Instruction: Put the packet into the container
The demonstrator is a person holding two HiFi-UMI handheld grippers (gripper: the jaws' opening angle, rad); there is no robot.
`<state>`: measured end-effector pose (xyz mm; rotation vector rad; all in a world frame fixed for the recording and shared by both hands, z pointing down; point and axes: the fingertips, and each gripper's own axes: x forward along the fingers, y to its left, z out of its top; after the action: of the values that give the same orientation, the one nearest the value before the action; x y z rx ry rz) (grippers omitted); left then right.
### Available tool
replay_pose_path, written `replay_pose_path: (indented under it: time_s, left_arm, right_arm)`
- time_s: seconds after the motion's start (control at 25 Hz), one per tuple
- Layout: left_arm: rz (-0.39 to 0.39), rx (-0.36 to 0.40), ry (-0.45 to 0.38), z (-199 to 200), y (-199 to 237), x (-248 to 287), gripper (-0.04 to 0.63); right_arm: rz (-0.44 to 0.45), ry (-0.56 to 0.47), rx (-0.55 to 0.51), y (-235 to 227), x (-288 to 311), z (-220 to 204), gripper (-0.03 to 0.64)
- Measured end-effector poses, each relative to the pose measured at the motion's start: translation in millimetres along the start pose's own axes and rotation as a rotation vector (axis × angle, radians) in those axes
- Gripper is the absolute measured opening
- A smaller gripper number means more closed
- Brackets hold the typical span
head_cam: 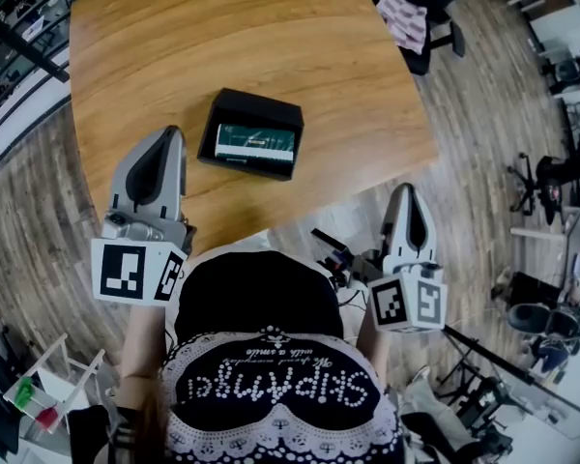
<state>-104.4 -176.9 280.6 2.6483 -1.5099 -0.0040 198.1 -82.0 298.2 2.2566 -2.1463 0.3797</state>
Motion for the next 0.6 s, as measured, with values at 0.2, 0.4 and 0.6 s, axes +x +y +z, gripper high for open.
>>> replay_pose_path:
  time_s: [0.2,0.4,0.6]
  left_arm:
    - [0.024,0.011,-0.011,-6.0,3.4,-12.1,0.031]
    - [0.018,0.001,0.018,-22.7,-1.3,-19.1,0.031]
    - [0.021,-0.007,0.037,-29.7,-5.2,-27.5,0.031]
  right_arm:
    - [0.012,0.002,-0.005,2.7,-2.9,-5.4,0.035]
    - [0.022,0.009,-0.008,5.6,-3.0,-12.8,0.035]
    - [0.035,0.015,-0.026,10.6,-7.3,-16.6,0.035]
